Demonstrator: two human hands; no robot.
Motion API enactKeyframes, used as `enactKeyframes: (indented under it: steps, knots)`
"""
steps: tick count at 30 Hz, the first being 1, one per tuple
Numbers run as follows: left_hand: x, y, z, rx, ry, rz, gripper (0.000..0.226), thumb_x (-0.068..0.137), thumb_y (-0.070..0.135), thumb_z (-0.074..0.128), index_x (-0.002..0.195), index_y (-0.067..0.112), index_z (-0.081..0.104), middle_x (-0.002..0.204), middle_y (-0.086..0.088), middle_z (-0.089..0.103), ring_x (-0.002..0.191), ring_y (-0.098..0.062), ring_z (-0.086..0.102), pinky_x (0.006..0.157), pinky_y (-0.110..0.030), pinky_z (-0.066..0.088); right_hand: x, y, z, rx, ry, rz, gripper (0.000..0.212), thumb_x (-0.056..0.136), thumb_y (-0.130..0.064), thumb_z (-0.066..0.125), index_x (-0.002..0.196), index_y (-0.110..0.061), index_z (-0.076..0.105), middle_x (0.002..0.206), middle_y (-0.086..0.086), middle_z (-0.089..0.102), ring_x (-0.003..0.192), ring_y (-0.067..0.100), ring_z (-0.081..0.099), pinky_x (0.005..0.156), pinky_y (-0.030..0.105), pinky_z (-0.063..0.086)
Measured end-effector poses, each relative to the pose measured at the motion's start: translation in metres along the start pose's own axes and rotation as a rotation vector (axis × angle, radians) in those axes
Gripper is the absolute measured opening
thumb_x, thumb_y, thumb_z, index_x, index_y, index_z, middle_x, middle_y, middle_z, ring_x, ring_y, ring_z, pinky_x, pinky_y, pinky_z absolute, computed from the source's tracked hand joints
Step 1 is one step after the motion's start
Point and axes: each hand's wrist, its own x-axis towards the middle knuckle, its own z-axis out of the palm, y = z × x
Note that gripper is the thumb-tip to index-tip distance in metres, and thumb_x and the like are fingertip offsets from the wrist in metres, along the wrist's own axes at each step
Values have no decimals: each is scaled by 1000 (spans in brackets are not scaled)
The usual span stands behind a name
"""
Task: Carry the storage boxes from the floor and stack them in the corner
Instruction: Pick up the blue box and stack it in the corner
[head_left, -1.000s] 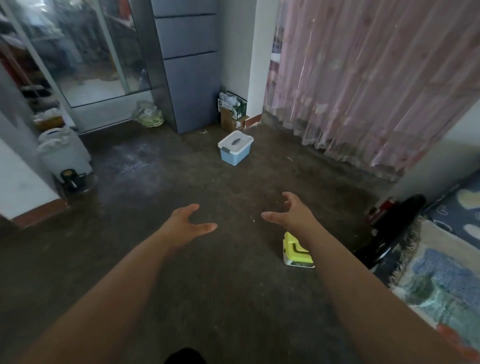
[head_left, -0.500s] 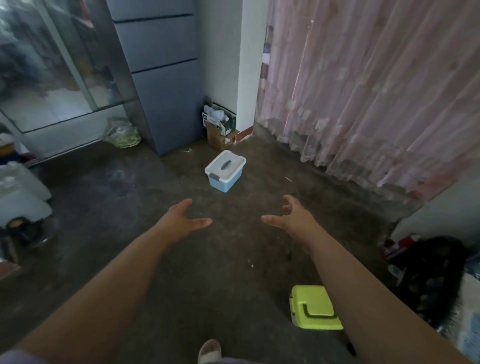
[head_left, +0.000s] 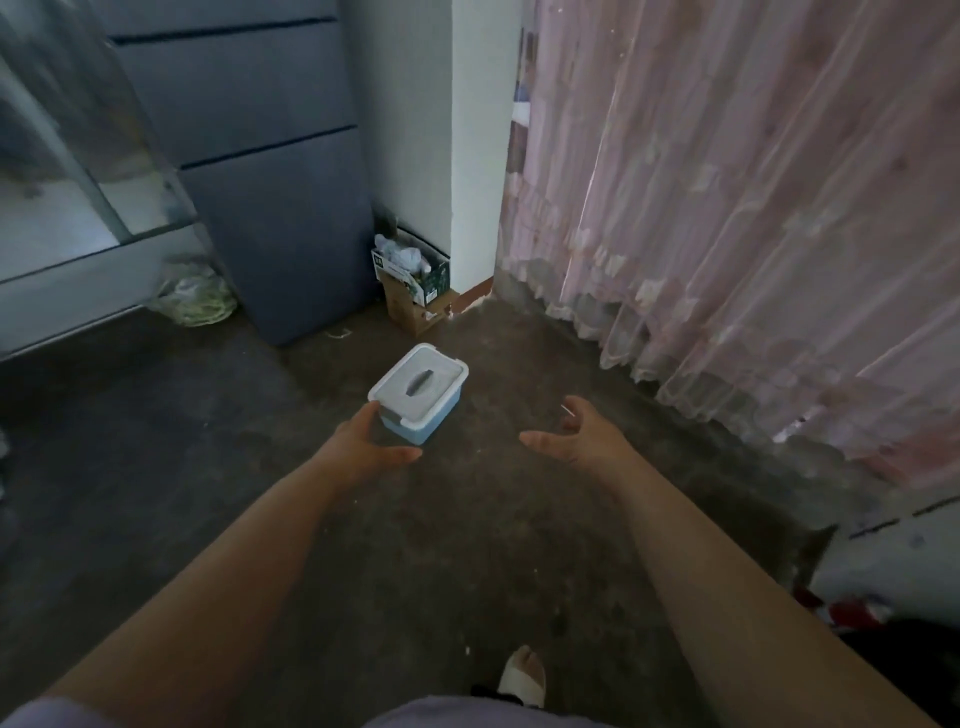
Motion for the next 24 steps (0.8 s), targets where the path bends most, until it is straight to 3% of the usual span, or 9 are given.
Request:
enactKeyframes:
  steps: [5,10,17,21,24]
  knots:
    - [79,48,9,27,60,-84,99,67,48,80,148,31,27,155,-7,31,135,-29,40,103,-39,40,114,-47,-39,-26,-82,-10,103,63,-45,84,146,-23,28,147,8,42,123,28,52,93,41,50]
    - [163,66,-6,-46,115,-137,81,71,35,81,141,21,43,146,-10,44,117,-22,51,82,-22,42,232,-83,-31,-72,-168,3,99,64,-42,84,145,-20,31,147,10,42,125,29,51,100,47,48]
    - [316,86,-47,-62,140,-260,64,77,28,77,133,10,52,133,-15,56,97,-21,55,82,-29,42,391,-133,-3,-210,-234,20,98,63,-47,83,143,-16,35,144,7,46,120,24,54,94,37,51]
    - [388,101,-78,-32,104,-323,82,77,37,75,145,11,37,152,-14,36,133,-31,42,106,-34,36,465,-166,12,-249,-276,35,91,66,-46,82,141,-18,39,144,7,46,119,24,53,87,31,48]
    - [432,110,-95,-38,130,-366,87,75,42,76,147,17,33,153,-14,35,136,-32,38,106,-35,33,515,-185,27,-275,-343,65,95,68,-45,81,145,-17,34,148,9,42,126,27,50,87,30,46]
